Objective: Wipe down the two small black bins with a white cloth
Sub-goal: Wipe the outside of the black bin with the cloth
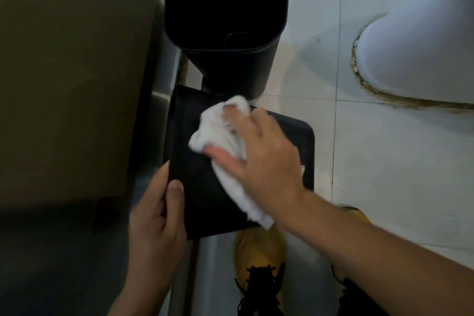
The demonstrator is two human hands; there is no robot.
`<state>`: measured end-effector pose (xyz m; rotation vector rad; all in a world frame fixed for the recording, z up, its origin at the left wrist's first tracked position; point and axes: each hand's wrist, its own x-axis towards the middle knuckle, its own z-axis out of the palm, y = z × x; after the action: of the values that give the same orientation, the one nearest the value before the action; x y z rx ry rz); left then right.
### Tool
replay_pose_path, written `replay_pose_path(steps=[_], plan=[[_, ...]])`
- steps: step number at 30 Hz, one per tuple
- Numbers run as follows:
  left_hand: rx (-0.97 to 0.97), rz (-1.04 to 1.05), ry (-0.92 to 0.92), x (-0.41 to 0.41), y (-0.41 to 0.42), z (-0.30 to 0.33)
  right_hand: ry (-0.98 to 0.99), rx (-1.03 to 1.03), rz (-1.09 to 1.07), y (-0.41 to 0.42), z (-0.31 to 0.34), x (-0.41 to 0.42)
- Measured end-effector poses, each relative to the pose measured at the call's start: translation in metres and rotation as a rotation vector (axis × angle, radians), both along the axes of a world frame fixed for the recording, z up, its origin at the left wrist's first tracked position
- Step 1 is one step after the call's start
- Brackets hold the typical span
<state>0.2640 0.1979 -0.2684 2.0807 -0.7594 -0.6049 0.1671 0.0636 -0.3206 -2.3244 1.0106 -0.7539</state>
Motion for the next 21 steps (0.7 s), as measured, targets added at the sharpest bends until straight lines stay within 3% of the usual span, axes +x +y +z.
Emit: replay_pose_path(steps=[5, 9, 11, 15, 18, 21], plan=[[0.032, -0.012, 0.0, -0.001, -0.001, 0.001, 0.088, 0.324, -0.357, -0.068, -0.021, -0.038], [0.066, -0.013, -0.008, 0.001, -0.003, 0.001, -0.126, 0.361, -0.298, -0.026, -0.001, -0.058], [0.063, -0.011, -0.036, 0.0, -0.003, 0.0, -0.144, 0.294, -0.12, 0.015, 0.012, -0.051], [0.068, -0.002, 0.01, 0.004, 0.0, -0.002, -0.114, -0.037, 0.25, 0.044, 0.0, -0.033], [0.043, -0.035, -0.059, 0.003, 0.0, 0.002, -0.043, -0.138, 0.117, 0.02, -0.019, -0.03], [0.025, -0.028, -0.051, 0.001, 0.0, 0.001, 0.069, -0.028, -0.135, -0.029, -0.034, -0.041]])
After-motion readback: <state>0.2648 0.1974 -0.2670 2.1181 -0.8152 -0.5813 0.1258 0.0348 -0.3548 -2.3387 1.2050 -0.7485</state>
